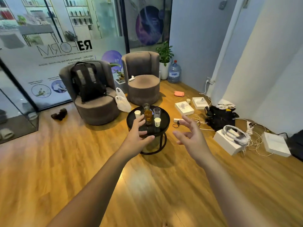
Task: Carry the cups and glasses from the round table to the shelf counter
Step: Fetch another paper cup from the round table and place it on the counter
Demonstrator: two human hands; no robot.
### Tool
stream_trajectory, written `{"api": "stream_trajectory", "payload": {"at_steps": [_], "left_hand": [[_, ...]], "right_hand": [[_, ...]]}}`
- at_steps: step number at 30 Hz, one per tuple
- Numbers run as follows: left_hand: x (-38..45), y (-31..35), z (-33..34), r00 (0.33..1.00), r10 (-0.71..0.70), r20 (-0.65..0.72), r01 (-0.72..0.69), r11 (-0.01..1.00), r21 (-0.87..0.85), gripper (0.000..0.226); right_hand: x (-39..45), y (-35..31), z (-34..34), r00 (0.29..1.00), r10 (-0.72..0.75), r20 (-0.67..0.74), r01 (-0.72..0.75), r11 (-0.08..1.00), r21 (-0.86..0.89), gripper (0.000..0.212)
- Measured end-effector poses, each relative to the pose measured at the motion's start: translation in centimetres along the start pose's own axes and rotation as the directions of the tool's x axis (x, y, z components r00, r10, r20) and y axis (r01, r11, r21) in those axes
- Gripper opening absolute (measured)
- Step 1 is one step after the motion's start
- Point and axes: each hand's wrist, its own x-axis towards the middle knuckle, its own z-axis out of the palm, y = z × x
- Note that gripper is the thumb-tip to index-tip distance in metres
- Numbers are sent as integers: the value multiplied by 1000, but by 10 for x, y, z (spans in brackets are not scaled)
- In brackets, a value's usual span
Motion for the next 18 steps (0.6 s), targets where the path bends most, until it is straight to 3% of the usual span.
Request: {"api": "stream_trajectory", "payload": {"at_steps": [4,10,18], "left_hand": [[89,-43,6,997,-78,5,78,997,-6,94],[229,-97,22,981,-191,24,190,982,17,93],[388,-178,47,937,-349,-17,349,937,-10,80]], "right_hand": [[88,52,15,993,120,8,-120,987,110,69],[232,121,30,977,208,52,-212,972,97,57],[388,213,59,912,410,7,-410,910,63,35]]}}
